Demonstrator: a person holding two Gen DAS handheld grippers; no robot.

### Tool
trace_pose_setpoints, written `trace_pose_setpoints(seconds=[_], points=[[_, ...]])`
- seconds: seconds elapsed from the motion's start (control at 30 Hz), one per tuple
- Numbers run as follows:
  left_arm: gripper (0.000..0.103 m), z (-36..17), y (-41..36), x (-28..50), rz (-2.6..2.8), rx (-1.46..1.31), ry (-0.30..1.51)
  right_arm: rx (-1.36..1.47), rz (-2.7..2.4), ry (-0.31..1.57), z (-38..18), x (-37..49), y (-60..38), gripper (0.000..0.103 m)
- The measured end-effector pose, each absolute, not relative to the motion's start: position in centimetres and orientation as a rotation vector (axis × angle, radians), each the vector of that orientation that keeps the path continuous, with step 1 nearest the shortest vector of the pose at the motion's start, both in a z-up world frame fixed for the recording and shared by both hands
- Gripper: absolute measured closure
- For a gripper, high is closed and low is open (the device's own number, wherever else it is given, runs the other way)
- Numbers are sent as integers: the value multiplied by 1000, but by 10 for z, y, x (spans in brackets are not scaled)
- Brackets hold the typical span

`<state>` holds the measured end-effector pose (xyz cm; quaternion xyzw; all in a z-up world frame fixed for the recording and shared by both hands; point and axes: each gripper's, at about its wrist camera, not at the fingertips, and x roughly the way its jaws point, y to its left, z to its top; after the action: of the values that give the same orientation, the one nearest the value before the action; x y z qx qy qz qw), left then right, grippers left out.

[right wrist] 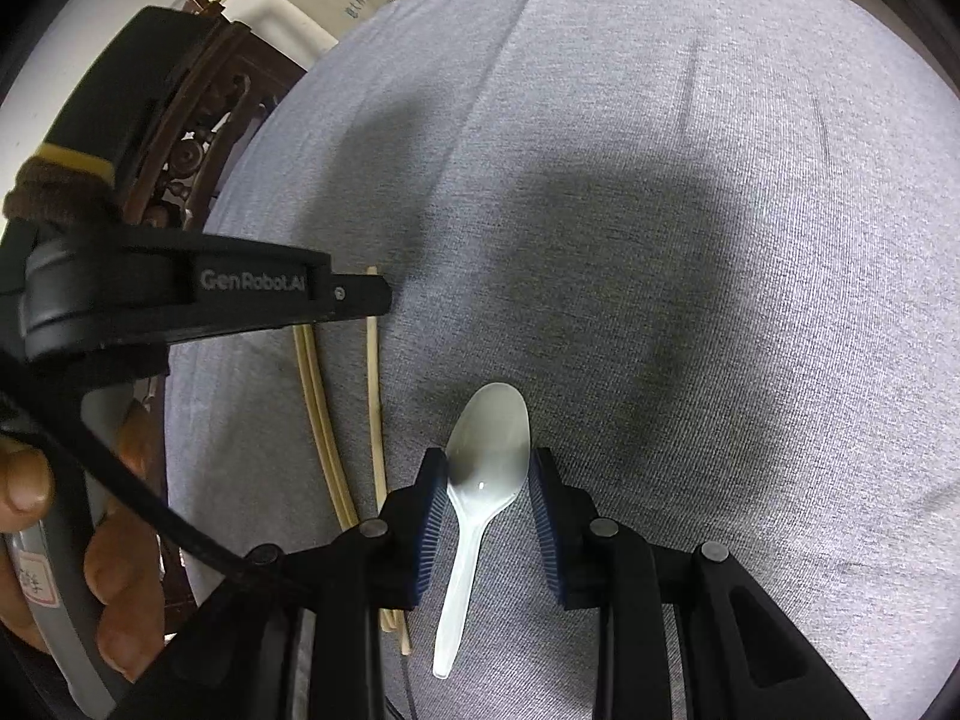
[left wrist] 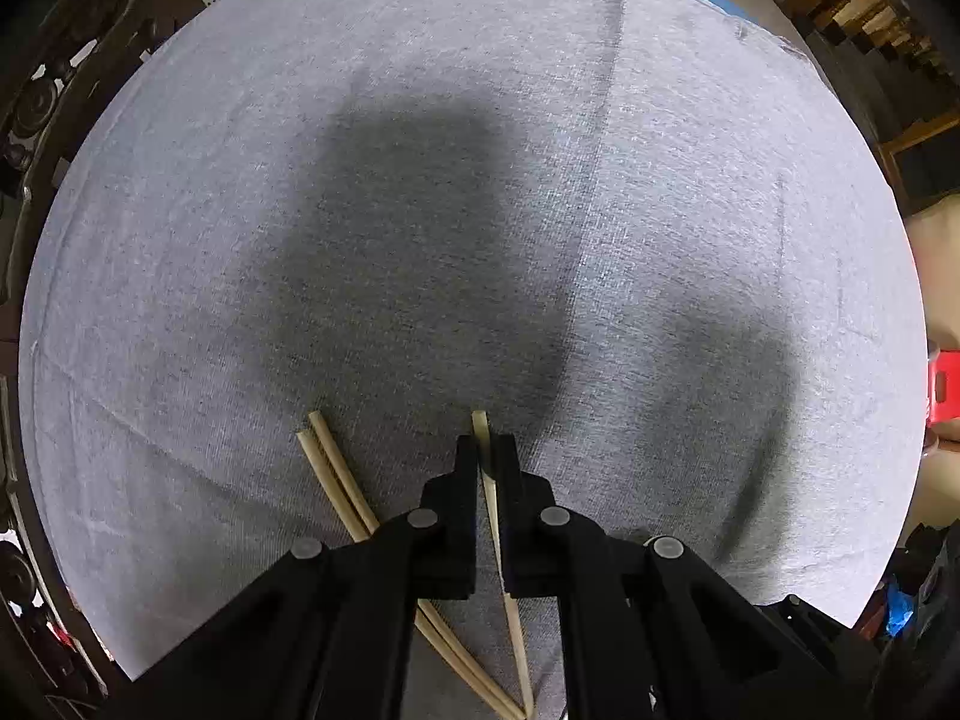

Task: Organize utensils
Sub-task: 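Close the left tool on wooden chopsticks while the right tool grasps the white spoon, then lift the chopsticks and spoon and carry them toward the dark cup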

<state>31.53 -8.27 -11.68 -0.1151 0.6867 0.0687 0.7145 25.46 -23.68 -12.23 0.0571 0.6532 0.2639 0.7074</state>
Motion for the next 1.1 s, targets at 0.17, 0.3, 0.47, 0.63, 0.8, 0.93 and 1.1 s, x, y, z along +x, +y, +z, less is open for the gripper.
trace_pose_setpoints(seconds=[0.17,0.3,0.47,0.63,0.8,0.93,1.1], points=[[99,-108,-93,310,126,-212,1506,127,584,1451,-122,255,-236,73],[99,-112,-90,309,107,-209,1515,133,583,1457,-122,255,-237,73],[99,-105,-88,313,90,-147,1541,120,573,1486,-122,258,-234,73],[99,-107,-107,324,80,-98,1545,95,564,1509,-122,263,-226,73],[99,-107,-109,324,69,-99,1549,86,558,1521,-123,265,-223,73],[99,-111,-114,327,63,-76,1563,17,531,1569,-123,269,-213,73],[99,-111,-112,331,37,-89,1568,-92,504,1591,-124,271,-192,73]])
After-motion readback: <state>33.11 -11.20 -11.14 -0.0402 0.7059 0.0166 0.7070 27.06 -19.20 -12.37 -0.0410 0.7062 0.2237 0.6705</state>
